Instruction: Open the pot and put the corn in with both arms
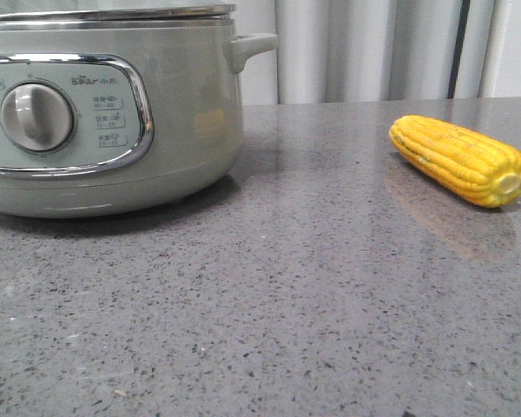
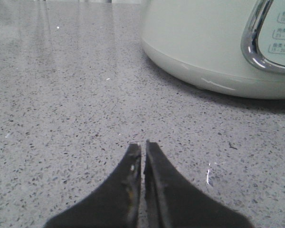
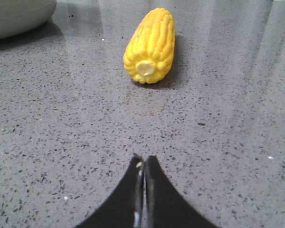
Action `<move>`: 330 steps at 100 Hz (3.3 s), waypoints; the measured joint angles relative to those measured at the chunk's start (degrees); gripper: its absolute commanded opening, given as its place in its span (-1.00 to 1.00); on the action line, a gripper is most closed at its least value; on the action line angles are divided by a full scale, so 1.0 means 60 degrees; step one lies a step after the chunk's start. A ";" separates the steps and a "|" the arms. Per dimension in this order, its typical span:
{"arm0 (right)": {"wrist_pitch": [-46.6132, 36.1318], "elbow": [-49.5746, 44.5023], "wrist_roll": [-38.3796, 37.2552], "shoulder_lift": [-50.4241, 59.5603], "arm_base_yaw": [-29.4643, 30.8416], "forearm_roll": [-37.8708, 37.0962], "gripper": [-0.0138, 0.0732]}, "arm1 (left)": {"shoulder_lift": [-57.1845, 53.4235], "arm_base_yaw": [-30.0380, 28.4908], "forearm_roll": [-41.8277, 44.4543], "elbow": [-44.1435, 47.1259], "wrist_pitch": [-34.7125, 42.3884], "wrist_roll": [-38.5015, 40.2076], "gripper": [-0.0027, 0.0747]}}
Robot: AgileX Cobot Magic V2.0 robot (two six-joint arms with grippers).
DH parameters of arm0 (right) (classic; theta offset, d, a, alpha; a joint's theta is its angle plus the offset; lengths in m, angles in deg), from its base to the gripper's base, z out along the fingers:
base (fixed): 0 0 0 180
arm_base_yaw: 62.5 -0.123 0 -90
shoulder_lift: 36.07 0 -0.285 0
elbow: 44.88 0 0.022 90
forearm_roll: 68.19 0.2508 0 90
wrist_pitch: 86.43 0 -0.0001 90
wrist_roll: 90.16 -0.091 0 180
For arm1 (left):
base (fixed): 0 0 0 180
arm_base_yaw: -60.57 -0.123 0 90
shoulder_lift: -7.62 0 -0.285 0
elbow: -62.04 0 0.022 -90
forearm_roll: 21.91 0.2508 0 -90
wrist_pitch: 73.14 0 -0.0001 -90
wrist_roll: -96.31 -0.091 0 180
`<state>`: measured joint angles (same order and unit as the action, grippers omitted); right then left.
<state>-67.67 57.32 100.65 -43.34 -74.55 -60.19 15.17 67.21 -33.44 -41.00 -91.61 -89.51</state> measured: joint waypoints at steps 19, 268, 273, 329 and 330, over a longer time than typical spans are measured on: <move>-0.0143 0.0000 0.0000 0.0000 0.0000 0.0017 -0.83 | 0.0000 0.0000 0.0000 0.0000 0.0000 0.0000 -0.98; 0.0440 0.5012 -0.0002 -0.4134 0.0000 0.1251 0.41 | 0.7155 0.0623 -0.2227 -0.7365 0.1108 -0.2198 0.28; 0.0420 0.5058 -0.0002 -0.4289 0.0000 0.1251 0.41 | 0.7556 0.0898 -0.2227 -0.7691 0.1129 -0.2300 0.33; 0.0153 0.5079 -0.0002 -0.4660 0.0000 0.1251 0.41 | 1.1565 0.3414 -0.2227 -0.8796 0.3502 -0.2448 0.50; 0.0153 0.5079 -0.0002 -0.4660 0.0000 0.1251 0.41 | 1.1605 0.3434 -0.2227 -0.8796 0.3564 -0.2448 0.50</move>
<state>-66.75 87.79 100.64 -71.30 -74.55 -52.68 84.80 87.81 -46.80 -93.78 -70.23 -104.20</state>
